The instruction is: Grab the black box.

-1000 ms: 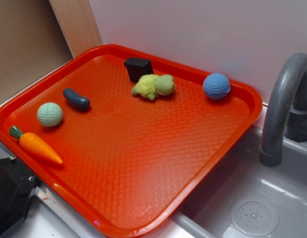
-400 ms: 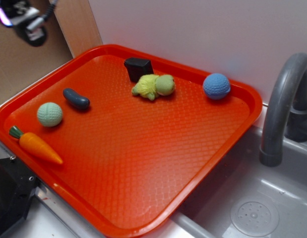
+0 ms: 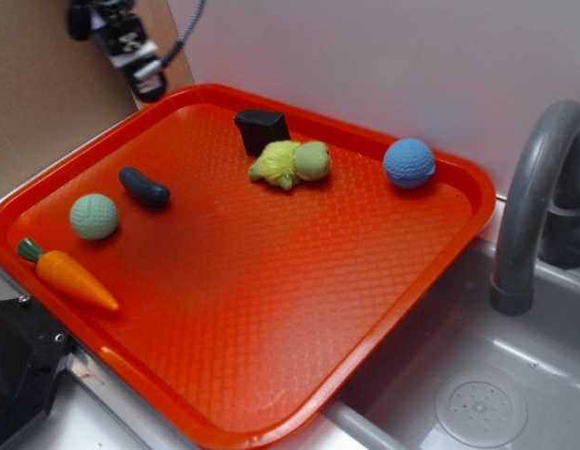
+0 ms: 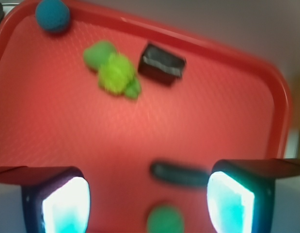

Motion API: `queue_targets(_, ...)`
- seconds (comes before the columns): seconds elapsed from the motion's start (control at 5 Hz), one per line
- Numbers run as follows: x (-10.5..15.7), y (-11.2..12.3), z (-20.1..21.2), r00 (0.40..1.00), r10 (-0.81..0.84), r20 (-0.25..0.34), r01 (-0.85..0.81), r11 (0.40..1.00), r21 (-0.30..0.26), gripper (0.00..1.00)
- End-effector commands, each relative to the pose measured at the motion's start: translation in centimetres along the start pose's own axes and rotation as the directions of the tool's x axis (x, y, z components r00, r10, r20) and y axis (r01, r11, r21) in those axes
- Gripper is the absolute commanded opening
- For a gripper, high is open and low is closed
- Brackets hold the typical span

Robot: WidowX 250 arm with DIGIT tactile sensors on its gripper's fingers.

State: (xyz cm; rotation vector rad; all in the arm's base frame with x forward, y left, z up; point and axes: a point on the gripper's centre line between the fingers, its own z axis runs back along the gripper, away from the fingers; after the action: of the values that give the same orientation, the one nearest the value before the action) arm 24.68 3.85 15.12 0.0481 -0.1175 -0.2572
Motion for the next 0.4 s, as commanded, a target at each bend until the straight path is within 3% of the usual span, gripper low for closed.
queue_targets(0.0, 4.7, -0.2, -0.1, 0.918, -0.37, 0.142, 0.362, 0.929, 0.076, 1.0)
queue_targets(0.2, 6.4, 0.8, -2.1, 0.908, -0.407, 0.096, 0.4, 0.913, 0.08, 1.0)
